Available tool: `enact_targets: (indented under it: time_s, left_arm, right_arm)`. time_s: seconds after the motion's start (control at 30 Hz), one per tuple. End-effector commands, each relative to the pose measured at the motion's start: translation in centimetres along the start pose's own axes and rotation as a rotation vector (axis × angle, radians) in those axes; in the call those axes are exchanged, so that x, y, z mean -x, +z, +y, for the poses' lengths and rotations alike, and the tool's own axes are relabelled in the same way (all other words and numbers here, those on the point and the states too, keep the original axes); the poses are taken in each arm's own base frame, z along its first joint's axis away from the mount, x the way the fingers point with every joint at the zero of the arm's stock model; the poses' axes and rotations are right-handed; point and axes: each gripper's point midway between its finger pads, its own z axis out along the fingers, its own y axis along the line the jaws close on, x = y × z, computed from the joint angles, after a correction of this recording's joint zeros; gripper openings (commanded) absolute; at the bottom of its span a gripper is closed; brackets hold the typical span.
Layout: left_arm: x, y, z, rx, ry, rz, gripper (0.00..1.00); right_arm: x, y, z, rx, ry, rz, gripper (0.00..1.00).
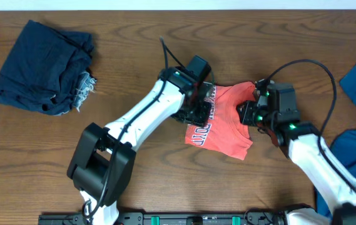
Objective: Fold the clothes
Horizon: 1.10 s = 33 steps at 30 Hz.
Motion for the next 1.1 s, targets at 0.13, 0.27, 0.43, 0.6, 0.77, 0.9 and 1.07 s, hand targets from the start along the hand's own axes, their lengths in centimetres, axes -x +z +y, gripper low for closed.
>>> enact_targets:
  time_s: [0.13, 0.27, 0.43, 0.6, 0.77, 0.9, 1.07]
  left_arm:
    - [-4.1, 4.3, 1.1, 0.035, -0.228, 0.125, 0.25]
    - [-5.2, 6.0, 3.7, 0.099, -0.347, 0.116, 0.22]
    - [-4.5, 6.1, 8.5, 0.212, -0.427, 0.040, 0.22]
    - [-2.0, 4.2, 14.0, 0.274, -0.461, -0.066, 0.23]
    - [-0.1, 1.8, 12.5, -0.016, -0.365, -0.063, 0.32]
    - [1.2, -1.4, 7.4, -0.331, -0.290, -0.104, 0.39]
    - [1.7, -3.1, 3.3, -0.403, -0.174, -0.148, 0.41]
  right_arm:
    - [-1.6, 2.9, -3.2, -0.069, 0.068, 0.092, 0.16]
    - [-4.2, 3.0, -4.2, -0.115, 0.099, 0.194, 0.09]
    - [-8.0, 1.9, -5.7, -0.246, 0.195, 0.322, 0.01]
    - [-9.3, 1.1, -6.1, -0.306, 0.214, 0.359, 0.01]
    - [-8.4, -0.1, -2.2, -0.089, 0.064, 0.360, 0.15]
    - [-6.5, -1.9, 1.0, 0.065, -0.041, 0.280, 0.37]
    - [-3.2, -3.2, 2.5, 0.115, -0.087, 0.128, 0.59]
